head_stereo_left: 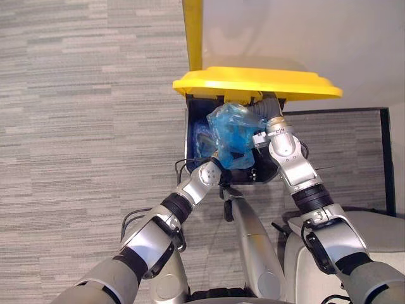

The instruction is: Gather rubbish on tea table into small bin, then transfer packed bag to large trash can.

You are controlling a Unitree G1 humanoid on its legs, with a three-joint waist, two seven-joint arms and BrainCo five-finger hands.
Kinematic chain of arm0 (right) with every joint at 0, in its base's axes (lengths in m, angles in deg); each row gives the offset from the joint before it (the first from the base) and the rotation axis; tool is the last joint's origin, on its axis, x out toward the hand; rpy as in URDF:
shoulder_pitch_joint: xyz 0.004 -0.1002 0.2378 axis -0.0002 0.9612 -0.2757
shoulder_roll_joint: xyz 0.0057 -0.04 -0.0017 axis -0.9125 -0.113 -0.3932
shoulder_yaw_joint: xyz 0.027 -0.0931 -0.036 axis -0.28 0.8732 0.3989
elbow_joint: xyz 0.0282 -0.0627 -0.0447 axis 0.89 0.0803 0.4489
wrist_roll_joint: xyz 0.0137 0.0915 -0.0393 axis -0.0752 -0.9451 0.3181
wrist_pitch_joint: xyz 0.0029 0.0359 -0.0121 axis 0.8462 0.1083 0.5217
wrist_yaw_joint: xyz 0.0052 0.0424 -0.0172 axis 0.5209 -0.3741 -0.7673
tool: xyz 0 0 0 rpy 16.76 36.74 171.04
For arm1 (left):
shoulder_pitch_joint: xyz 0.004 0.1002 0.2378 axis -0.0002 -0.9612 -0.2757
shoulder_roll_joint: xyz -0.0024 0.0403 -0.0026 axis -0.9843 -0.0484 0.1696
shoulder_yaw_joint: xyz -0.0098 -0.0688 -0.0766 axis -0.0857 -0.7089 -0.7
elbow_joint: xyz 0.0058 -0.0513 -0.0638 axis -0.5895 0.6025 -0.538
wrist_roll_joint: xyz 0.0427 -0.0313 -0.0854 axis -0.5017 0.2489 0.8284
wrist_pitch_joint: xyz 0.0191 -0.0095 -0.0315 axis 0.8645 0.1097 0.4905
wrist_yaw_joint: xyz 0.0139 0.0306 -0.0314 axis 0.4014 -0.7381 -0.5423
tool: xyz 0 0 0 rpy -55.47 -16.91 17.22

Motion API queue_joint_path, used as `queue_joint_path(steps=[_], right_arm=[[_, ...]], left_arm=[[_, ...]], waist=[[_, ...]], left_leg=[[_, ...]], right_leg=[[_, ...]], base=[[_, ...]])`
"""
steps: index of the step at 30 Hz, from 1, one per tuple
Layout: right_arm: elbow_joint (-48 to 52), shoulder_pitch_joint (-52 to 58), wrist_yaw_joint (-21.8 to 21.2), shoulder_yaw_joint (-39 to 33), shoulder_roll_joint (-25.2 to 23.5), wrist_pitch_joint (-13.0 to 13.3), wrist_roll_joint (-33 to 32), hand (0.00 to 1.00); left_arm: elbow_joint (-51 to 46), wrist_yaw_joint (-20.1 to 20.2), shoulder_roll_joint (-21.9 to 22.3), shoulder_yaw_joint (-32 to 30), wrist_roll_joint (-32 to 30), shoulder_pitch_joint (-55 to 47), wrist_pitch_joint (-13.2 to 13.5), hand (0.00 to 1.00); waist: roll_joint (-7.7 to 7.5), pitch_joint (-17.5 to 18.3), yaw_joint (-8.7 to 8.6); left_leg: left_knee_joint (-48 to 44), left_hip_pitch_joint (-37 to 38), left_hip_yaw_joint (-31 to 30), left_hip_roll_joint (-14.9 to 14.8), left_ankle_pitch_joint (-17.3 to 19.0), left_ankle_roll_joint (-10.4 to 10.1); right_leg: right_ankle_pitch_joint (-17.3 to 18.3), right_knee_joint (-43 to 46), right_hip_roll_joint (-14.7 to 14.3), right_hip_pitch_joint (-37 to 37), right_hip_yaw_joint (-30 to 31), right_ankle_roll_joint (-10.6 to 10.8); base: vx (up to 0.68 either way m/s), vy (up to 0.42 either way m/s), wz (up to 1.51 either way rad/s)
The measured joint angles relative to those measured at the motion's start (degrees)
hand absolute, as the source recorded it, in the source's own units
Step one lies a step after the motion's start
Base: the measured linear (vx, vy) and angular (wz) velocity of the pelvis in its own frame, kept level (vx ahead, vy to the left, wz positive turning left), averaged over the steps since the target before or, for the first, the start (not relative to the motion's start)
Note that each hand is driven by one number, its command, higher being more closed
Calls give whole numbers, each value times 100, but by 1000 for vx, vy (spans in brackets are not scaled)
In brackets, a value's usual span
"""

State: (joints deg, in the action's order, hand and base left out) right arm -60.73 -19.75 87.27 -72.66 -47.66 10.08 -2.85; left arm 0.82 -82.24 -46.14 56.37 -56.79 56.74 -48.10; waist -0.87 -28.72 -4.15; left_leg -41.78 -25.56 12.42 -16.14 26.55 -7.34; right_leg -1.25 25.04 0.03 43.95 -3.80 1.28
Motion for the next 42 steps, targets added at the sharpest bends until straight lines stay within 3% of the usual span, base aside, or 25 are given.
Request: queue_joint_path(steps=[5,9,21,28,35,37,42], right_arm=[[481,8,64,52,-140,1,0,0],[641,9,51,106,-132,27,0,0],[875,122,45,101,-125,130,42,0],[859,513,34,53,-112,128,296,0],[851,1649,-87,-105,-125,65,525,0],[746,2144,-182,-228,-127,22,635,0],[69,2723,-323,-355,-122,23,889,0]], left_arm=[[271,-142,207,-841,-559,-9,-347,0],[271,-197,270,-1020,-911,-55,-538,0],[138,-230,500,-1090,-924,-320,-549,0],[-55,-229,498,-1053,-906,-387,-541,0],[-1084,-108,236,-584,-170,-1068,-269,0],[-1484,20,-68,-478,77,-1505,-104,0],[-1800,281,-652,-634,527,-2519,94,0]], waist=[[0,0,45],[1,1,43],[6,17,62],[4,27,195],[-8,271,333],[-25,527,354],[-25,775,335]], left_leg=[[-200,-317,-198,-44,29,17],[-216,-380,-288,-45,26,16],[-200,-331,-261,-1,22,17],[-80,-16,-222,37,-13,1],[365,442,-376,203,-258,-43],[666,626,-453,308,-399,-59],[1220,1187,-614,381,-586,-45]], right_leg=[[3,87,31,161,-127,-7],[5,94,65,160,-203,-10],[6,106,102,130,-178,-18],[10,90,128,-131,-160,-21],[93,14,305,-591,-341,-91],[110,-97,379,-766,-422,-73],[156,-447,401,-1371,-599,21]], base=[[10,-10,12],[3,-17,11],[1,-3,1],[6,-3,1],[15,-22,20],[19,-31,30],[27,-10,20]])
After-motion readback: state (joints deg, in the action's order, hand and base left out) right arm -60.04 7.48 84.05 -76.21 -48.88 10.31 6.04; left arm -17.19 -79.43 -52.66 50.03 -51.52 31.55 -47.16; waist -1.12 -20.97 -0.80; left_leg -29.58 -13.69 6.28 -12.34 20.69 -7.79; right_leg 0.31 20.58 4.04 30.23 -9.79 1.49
